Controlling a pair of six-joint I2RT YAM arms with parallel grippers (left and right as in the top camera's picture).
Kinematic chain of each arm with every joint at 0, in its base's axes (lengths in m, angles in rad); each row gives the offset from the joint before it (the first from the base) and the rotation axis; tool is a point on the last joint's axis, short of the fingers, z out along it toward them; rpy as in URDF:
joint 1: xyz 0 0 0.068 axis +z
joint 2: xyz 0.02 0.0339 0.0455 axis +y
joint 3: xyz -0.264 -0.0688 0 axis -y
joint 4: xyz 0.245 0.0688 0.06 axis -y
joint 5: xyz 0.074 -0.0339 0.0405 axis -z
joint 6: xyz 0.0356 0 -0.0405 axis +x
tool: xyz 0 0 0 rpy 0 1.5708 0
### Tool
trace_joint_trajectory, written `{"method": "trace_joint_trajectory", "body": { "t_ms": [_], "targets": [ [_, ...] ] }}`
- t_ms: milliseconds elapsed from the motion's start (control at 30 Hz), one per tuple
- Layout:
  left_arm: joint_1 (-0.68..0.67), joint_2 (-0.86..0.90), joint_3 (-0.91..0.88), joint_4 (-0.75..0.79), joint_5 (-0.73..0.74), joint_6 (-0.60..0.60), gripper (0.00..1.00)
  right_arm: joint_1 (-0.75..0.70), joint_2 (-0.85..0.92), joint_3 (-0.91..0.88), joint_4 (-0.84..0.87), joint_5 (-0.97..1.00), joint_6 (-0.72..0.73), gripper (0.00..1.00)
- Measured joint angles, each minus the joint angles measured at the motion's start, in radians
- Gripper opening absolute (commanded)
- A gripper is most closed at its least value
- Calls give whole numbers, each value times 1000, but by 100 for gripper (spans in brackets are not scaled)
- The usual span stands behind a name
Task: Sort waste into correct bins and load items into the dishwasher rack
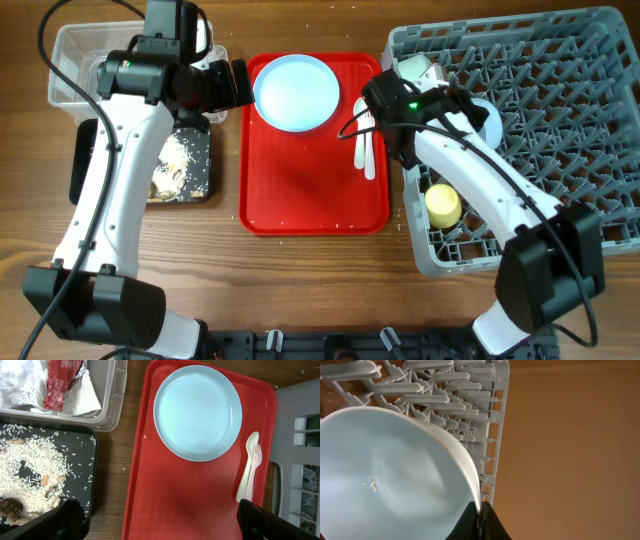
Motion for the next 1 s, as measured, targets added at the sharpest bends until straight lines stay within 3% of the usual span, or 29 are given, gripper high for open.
{"method": "trace_joint_trajectory", "body": {
  "t_ms": [167, 233, 300, 333, 433, 600, 767, 867, 900, 933, 1000],
  "targets": [
    [0, 0, 0, 0, 0, 0, 100, 4, 12, 0, -1, 15, 0, 5],
    [0, 0, 0, 0, 0, 0, 100, 22, 12, 0, -3, 8, 0, 11],
    [0, 0, 0, 0, 0, 0, 100, 69, 14, 0, -13, -29, -4, 28],
    [0, 0, 0, 0, 0, 0, 100, 97, 17, 0, -27, -55, -7, 43],
    [0, 0, 0, 0, 0, 0, 100, 127, 23, 0, -43, -98, -12, 73],
    [0, 0, 0, 0, 0, 0, 100, 134, 12, 0, -39, -124, -4, 91],
    [0, 0, 0, 0, 0, 0, 100, 133, -174, 64, 225, -278, -7, 100],
    [0, 0, 0, 0, 0, 0, 100, 131, -235, 74, 348, -747, -2, 100],
    [0, 0, 0, -1, 0, 0, 100, 132, -232, 74, 378, -910, 1, 98],
    [0, 0, 0, 0, 0, 0, 100, 132, -231, 72, 400, -971, 16, 87],
    [0, 0, 0, -1, 0, 0, 100, 133, -204, 72, 570, -1145, 122, 79]
  ]
}}
